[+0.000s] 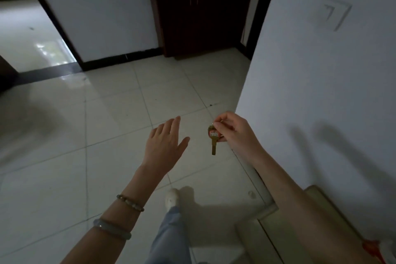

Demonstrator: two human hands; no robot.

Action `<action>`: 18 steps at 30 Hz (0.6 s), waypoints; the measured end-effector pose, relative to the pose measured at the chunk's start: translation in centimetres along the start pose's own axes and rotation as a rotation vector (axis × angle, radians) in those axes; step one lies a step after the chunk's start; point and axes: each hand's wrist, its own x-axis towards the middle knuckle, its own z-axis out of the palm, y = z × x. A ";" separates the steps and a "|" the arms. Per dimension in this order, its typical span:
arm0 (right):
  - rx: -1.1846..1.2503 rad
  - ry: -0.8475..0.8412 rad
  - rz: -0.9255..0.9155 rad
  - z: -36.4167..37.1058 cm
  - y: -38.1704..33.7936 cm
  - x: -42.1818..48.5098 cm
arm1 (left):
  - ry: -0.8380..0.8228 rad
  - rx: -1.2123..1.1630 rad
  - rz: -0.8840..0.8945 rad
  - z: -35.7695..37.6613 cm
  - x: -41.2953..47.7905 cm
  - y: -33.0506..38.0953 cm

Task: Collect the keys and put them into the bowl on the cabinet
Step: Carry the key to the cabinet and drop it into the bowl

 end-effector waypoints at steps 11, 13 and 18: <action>0.017 0.032 0.011 5.0 -1.4 17.5 | -0.011 -0.220 -0.064 1.4 14.0 -11.9; 0.015 0.041 0.013 5.9 -1.8 20.4 | -0.019 -0.237 -0.029 1.5 16.4 -13.7; 0.031 0.079 0.022 7.2 -2.7 26.6 | -0.020 -0.217 0.022 1.5 22.0 -17.3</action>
